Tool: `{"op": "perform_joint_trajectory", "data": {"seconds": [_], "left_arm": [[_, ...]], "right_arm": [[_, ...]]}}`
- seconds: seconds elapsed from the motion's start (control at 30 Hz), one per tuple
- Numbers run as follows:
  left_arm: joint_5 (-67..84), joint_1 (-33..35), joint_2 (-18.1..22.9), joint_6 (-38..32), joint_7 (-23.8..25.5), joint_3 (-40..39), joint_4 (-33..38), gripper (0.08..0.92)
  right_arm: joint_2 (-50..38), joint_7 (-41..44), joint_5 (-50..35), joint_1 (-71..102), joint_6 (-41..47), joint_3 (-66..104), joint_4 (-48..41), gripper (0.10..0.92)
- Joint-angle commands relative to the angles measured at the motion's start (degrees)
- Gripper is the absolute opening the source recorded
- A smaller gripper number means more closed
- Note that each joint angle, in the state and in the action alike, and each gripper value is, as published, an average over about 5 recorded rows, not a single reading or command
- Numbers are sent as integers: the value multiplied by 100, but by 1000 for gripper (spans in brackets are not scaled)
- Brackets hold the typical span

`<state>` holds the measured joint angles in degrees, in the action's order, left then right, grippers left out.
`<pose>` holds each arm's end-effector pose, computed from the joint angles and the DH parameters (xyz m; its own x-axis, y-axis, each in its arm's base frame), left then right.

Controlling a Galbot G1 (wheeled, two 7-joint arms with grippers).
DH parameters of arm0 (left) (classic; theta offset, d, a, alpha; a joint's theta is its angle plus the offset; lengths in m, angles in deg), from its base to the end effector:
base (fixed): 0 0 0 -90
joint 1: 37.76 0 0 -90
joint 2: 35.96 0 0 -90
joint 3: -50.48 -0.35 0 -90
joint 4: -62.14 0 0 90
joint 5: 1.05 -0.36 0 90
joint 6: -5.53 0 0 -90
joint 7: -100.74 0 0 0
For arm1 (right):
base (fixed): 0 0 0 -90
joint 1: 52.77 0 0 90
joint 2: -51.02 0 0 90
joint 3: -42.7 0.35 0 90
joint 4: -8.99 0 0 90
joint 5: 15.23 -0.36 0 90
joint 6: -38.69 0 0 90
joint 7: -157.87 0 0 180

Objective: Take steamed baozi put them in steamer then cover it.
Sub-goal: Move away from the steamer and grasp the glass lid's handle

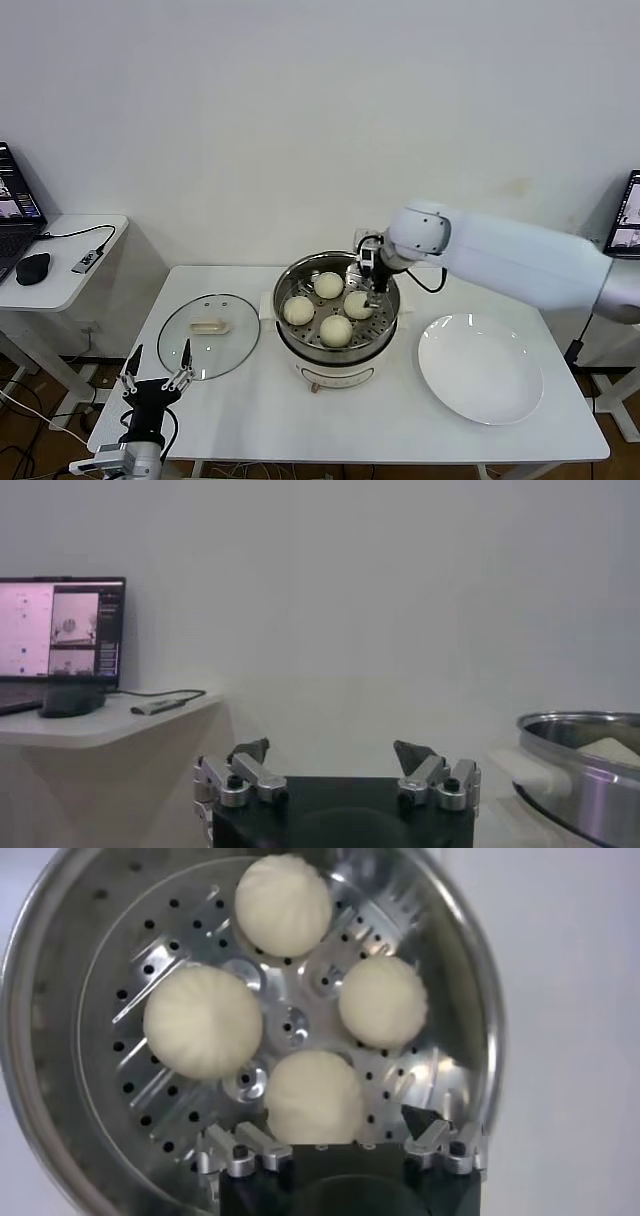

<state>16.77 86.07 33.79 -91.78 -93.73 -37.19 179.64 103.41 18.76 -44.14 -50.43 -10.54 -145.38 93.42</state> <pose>0.1716 0.0758 -0.3171 -0.9923 -0.1241 -0.0056 -0.1241 0.9923 0.0053 0.5189 0.0461 -0.0716 -0.3668 -0.2436 0.8979 -0.9303 0.0973 -0.3536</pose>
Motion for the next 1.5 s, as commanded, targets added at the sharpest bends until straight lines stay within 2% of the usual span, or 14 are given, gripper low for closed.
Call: {"op": "perform_joint_trajectory", "data": {"seconds": [0.03,0.23,0.33,0.43,0.53,0.67,0.8,0.97,1.13,1.3,1.5], "left_arm": [[-2,-5,-12,7,14,-16,0,823],[-16,-24,-9,0,39,-43,-24,823],[-31,-24,6,-5,51,-55,-42,823],[-40,-21,28,-8,54,-61,-46,823],[-53,-19,59,-20,48,-65,-47,823],[-100,6,98,-58,58,-72,-64,823],[-206,20,165,-137,85,-101,-118,823],[-510,-17,266,-230,-3,-174,-231,823],[-1886,-154,124,26,-227,-107,-457,823],[-3742,-546,-468,553,-112,129,-1117,823],[-6407,-921,-1128,170,200,135,-2166,823]], "right_arm": [[-1358,-812,-486,136,-148,709,1183,823],[-2438,-2539,-936,1781,-1237,2024,1913,823],[-2678,-3295,-724,3569,-1949,3547,2084,823],[-2571,-3702,-298,5309,-2580,5184,2113,823],[-2068,-3856,376,6782,-3186,6779,2023,823],[-916,-3684,1375,8169,-4014,8398,1859,823],[290,-3269,2300,8994,-4789,9585,1767,823],[1881,-2737,3106,9615,-5178,10986,1890,823],[2724,-2545,3193,10284,-5123,11789,2219,823],[3050,-2756,2977,11154,-5029,12213,2534,823],[3194,-3319,2407,11617,-4543,12711,2728,823]]}}
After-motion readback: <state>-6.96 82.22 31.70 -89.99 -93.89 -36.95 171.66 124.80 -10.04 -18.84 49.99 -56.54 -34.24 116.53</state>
